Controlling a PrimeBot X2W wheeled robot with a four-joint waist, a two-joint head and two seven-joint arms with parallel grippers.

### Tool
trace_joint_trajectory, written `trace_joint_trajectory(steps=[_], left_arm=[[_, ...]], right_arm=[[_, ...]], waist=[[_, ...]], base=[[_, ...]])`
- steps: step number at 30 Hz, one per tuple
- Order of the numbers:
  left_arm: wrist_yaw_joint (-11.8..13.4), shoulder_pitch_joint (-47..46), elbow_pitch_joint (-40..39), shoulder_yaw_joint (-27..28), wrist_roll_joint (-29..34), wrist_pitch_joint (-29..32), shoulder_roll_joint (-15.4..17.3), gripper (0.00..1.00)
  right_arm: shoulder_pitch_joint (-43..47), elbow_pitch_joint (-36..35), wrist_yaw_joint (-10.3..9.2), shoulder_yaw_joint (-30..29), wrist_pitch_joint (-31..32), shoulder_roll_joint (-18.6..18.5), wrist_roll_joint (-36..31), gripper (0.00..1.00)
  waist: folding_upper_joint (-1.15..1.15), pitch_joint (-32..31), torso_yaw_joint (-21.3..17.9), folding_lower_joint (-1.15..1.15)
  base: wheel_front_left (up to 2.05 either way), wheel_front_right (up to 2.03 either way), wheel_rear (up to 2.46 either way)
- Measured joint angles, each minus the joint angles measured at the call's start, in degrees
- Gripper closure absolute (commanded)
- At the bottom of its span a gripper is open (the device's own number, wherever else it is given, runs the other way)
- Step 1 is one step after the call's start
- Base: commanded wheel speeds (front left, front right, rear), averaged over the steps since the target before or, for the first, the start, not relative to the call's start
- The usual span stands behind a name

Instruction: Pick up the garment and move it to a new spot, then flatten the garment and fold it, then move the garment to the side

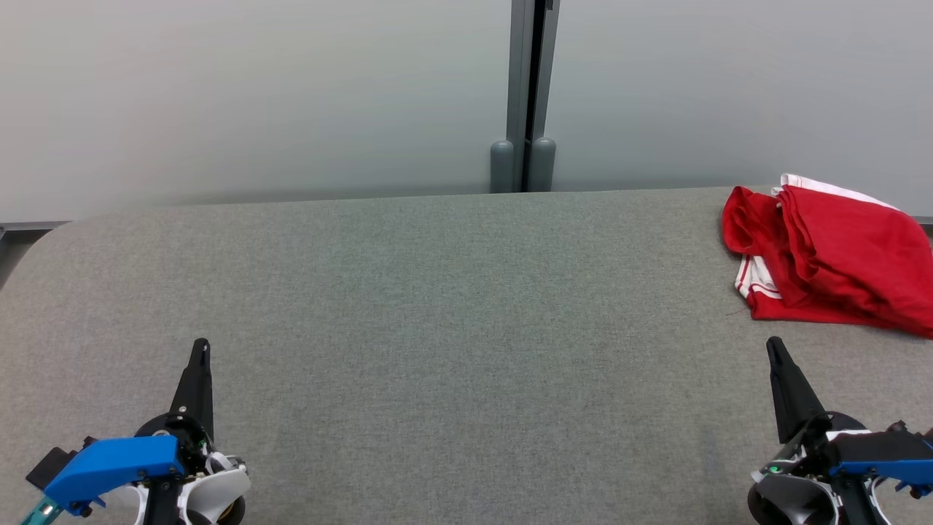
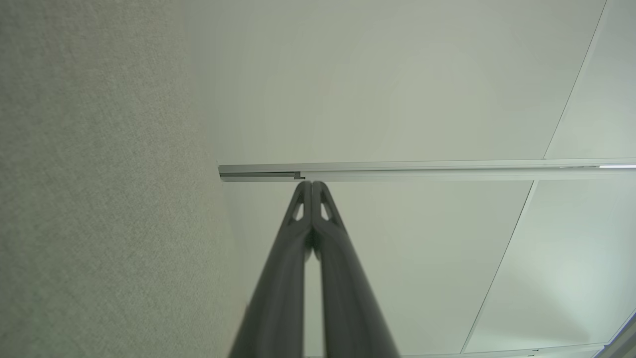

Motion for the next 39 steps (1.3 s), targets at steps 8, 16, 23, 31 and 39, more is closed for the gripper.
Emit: trace_joint_trajectory(steps=[8,16,23,31,39], left_arm=[[0.0,0.0,0.0,0.0,0.0,0.0,0.0,1.0],[0.0,0.0,0.0,0.0,0.0,0.01,0.0,1.0],[0.0,0.0,0.0,0.0,0.0,0.0,0.0,1.0],[0.0,0.0,0.0,0.0,0.0,0.0,0.0,1.0],[0.0,0.0,0.0,0.0,0.0,0.0,0.0,1.0]], right_arm=[[0.0,0.01,0.0,0.0,0.0,0.0,0.0,1.0],[0.0,0.01,0.0,0.0,0.0,0.0,0.0,1.0],[0.0,0.01,0.0,0.0,0.0,0.0,0.0,1.0],[0.0,0.01,0.0,0.0,0.0,0.0,0.0,1.0],[-0.01,0.01,0.0,0.0,0.0,0.0,0.0,1.0]], waist=[[0.0,0.0,0.0,0.0],[0.0,0.0,0.0,0.0],[0.0,0.0,0.0,0.0],[0.0,0.0,0.0,0.0],[0.0,0.0,0.0,0.0]], base=[[0.0,0.0,0.0],[0.0,0.0,0.0],[0.0,0.0,0.0],[0.0,0.0,0.0],[0.0,0.0,0.0]])
